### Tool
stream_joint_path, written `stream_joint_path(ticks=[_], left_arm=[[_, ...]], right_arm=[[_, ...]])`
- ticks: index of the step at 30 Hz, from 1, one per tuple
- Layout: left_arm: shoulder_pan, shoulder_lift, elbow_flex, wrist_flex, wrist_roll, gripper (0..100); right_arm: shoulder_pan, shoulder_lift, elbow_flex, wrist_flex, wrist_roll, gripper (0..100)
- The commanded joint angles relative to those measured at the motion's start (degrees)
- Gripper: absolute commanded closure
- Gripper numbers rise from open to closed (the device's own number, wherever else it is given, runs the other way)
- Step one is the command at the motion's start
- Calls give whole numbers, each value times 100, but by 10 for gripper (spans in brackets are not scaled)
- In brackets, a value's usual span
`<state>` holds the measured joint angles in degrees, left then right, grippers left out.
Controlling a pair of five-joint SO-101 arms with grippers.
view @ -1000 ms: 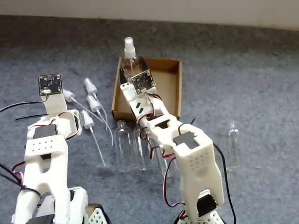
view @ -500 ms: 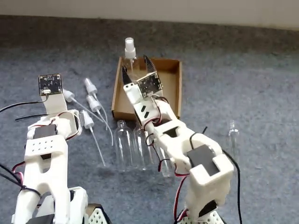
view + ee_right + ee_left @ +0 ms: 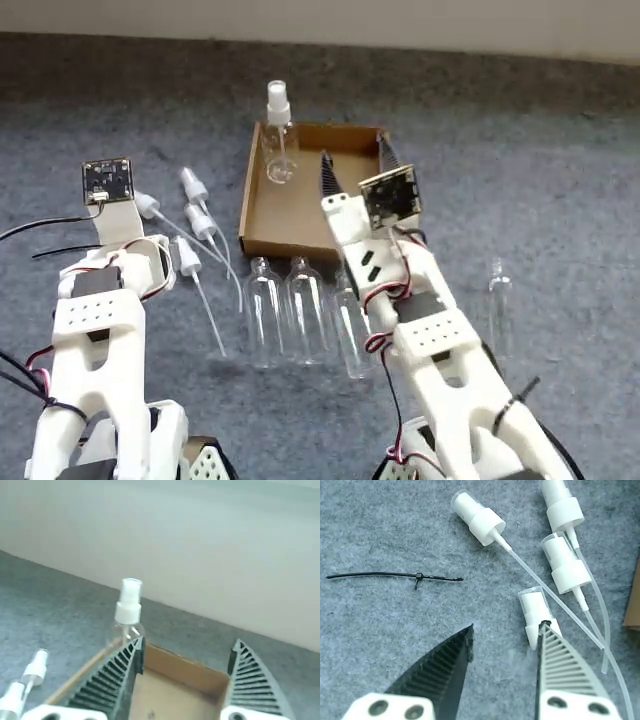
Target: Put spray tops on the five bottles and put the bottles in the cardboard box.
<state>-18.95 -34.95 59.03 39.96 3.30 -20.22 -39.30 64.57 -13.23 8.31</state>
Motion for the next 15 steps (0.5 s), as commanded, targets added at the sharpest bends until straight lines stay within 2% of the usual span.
stream_joint_path(ticks=[1,4,7,11,15], left_arm=[[119,-163,-31,-105,0,800],[119,-163,-31,-105,0,800],[119,-163,-31,-105,0,800],[119,-163,-31,-105,0,800],[119,-163,22,-105,0,800]], right_arm=[[875,-1262,-48,1982,53,773],[1604,-1763,-48,2888,53,773],[2352,-1736,-57,3222,62,772],[3046,-1165,-549,3723,712,771],[3354,-171,-1455,4892,1046,770]])
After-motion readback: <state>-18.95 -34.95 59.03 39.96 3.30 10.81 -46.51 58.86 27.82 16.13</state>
